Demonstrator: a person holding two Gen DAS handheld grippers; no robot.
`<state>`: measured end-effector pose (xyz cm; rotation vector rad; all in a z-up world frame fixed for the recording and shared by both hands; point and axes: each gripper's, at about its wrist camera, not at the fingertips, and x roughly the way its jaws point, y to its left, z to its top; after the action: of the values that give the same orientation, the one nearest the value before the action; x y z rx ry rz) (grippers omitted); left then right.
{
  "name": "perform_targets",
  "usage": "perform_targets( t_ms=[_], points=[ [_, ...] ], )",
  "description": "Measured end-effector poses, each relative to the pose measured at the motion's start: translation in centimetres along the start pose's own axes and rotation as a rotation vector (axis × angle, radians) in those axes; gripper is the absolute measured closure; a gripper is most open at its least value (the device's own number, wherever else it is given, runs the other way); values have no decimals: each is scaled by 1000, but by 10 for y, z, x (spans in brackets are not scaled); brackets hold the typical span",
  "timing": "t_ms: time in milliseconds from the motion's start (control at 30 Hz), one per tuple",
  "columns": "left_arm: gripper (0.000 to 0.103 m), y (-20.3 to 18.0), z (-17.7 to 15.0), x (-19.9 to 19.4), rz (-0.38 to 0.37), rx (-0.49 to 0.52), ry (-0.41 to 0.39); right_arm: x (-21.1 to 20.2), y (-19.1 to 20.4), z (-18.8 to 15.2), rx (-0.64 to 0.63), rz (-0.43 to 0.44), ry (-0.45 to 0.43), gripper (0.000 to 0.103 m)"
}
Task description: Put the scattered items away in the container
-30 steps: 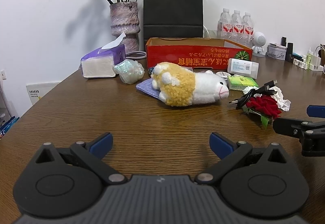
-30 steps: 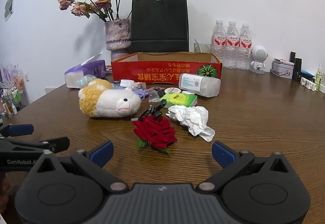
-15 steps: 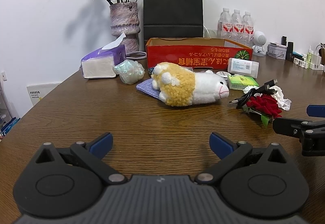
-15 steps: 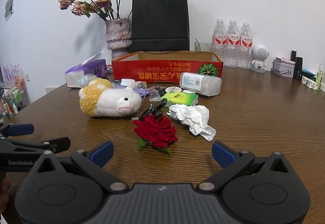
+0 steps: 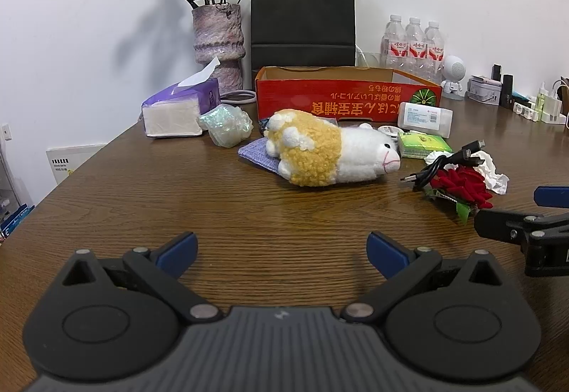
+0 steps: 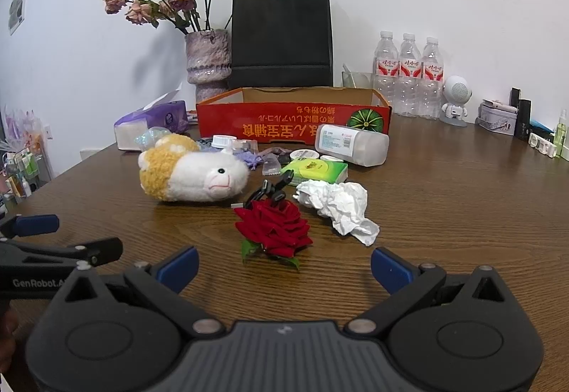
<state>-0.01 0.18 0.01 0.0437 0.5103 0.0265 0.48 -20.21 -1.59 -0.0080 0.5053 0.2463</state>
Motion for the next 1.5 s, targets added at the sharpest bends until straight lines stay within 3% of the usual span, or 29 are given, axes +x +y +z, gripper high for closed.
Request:
perform_targets(
  t_ms=[167,333,633,867,1067,1267,1500],
  points=[
    [0,0,2,1,-16,9,4,1,3,0,-25,19,12,0],
    [0,4,11,5,-80,-30,39,3,12,5,-98,22,17,0],
    [0,-4,50,9,-148,-61,18,19,9,24,-156,74,60,5],
    [0,-10,62,28,-129,-49,32,35,9,32,-160,83,81,11],
    [0,-9,68,46,-122,-71,42,54,9,35,-144,96,124,24],
    [0,-6,83,67,-105,-98,54,64,3,37,-120,96,146,25],
    [0,13,109,111,-73,-231,169,73,1,42,-111,94,163,37]
  ],
)
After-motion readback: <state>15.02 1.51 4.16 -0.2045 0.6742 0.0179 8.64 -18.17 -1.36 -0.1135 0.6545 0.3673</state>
